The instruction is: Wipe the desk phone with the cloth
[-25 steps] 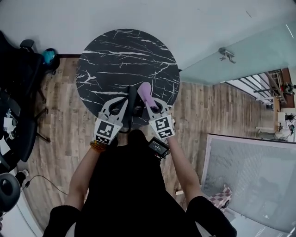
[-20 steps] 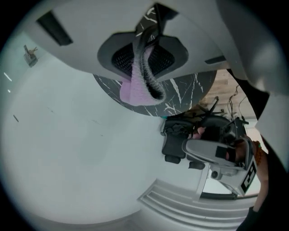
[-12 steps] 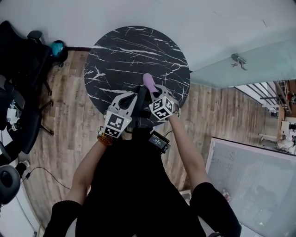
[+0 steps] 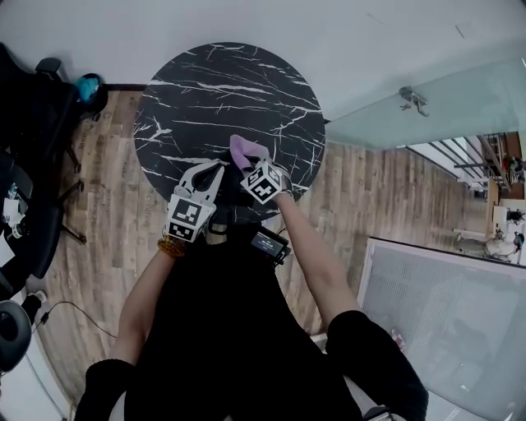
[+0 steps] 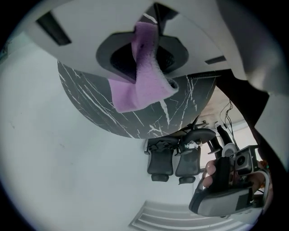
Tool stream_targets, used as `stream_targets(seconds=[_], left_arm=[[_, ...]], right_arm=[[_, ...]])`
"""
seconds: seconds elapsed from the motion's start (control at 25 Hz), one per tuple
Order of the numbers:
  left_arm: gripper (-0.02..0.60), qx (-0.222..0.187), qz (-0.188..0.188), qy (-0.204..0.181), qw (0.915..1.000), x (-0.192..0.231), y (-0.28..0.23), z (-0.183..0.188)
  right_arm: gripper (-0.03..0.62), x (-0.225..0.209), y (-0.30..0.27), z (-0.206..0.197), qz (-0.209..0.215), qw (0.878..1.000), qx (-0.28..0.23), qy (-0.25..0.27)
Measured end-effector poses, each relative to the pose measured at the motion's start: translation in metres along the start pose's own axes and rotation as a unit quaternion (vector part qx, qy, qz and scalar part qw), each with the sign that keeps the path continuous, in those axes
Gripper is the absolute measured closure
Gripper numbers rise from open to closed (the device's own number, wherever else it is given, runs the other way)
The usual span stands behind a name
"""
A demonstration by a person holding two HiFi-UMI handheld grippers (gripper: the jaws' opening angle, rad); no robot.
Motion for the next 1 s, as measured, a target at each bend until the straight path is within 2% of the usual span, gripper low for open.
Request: stream_targets(seconds=[0.24,0.52,1.0], left_arm=[[0.563,0.000,0.010,-0.001,1.0000,-0.001,0.000,0.004],[0.563,0.006,0.016,0.008,0.9998,0.005,0.003,-0.002],[0.563,0.018,-0.012,0.000,0.9998,-0.004,-0.003,-0.009]], right_arm=[[0.536,-0.004,0.002,0.000,0.004,1.000,-0.009,0.009],[0.537,-0.004,-0.009,-0.002,0.031,0.999,-0.006,-0.045],[0.536,0.003,-0.012,0.002,0.019,0.997,0.011,-0.075]])
Point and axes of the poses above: the fingertips, and each gripper's own axes: y backward along the fingers, x to its left, z out of its top, the point moved 7 cm from there along y, backward along the fingers, and after that the axes turned 2 degrees about -z, right-handed, at the moved point
